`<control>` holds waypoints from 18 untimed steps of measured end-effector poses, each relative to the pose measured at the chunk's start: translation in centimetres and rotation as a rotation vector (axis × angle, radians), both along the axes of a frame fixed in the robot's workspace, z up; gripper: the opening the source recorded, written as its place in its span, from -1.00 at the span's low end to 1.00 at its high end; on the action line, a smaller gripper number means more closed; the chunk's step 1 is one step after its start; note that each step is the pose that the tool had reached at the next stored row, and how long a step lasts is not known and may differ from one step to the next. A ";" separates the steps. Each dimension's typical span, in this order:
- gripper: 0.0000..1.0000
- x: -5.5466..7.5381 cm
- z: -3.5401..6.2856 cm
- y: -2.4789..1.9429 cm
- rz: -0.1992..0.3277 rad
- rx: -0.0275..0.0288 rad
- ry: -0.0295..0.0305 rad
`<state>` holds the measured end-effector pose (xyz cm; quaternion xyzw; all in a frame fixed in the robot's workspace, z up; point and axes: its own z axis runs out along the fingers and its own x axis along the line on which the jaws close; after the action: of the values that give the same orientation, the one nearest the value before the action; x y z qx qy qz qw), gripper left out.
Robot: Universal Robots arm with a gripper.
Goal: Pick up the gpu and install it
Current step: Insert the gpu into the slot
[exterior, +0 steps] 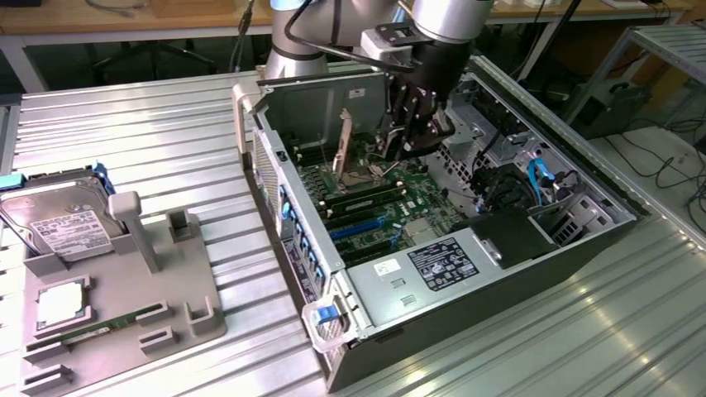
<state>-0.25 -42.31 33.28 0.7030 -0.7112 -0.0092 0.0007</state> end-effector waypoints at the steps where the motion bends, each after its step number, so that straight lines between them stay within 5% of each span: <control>1: -0.44 -0.3 -0.05 0.00 0.000 0.0007 -0.0205; 2: -0.44 -0.4 -0.23 -0.08 -0.001 0.0005 -0.0299; 3: -0.44 -0.4 -0.79 -0.21 -0.007 0.0005 -0.0027; 4: -0.44 -0.4 -2.13 -0.33 -0.016 0.0007 -0.0036; 5: -0.44 -0.7 -2.95 -0.33 -0.025 0.0007 -0.0173; 8: -0.44 -0.7 -3.08 -0.37 -0.054 0.0008 -0.0173; 12: -0.44 -1.7 -4.42 -1.76 -0.020 0.0073 -0.0171; 18: -0.44 -2.3 -4.69 -1.82 -0.017 0.0071 -0.0170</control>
<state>-2.51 -44.13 28.59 0.6971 -0.7169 -0.0058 -0.0079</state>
